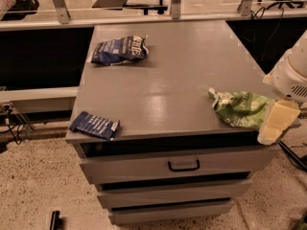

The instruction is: Move green jalapeno chip bag near rxbar blueberry

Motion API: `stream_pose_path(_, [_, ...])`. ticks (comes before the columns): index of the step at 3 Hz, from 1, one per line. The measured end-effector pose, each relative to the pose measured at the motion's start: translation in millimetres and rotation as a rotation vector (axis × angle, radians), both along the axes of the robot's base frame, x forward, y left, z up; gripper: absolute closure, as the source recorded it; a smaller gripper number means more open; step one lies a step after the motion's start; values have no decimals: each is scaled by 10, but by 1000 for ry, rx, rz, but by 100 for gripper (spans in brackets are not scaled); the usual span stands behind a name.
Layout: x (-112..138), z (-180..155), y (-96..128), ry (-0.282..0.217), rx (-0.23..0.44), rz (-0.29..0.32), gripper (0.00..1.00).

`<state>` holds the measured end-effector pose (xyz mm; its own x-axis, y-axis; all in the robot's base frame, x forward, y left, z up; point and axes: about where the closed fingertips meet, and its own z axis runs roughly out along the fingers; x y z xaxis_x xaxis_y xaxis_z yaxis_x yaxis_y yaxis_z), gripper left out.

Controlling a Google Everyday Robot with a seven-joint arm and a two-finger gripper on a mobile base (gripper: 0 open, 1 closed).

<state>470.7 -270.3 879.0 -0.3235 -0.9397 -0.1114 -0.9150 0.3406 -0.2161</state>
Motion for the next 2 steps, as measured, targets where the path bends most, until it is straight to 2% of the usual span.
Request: stream_pose_path(2, [1, -11, 9, 1, -1, 2, 59])
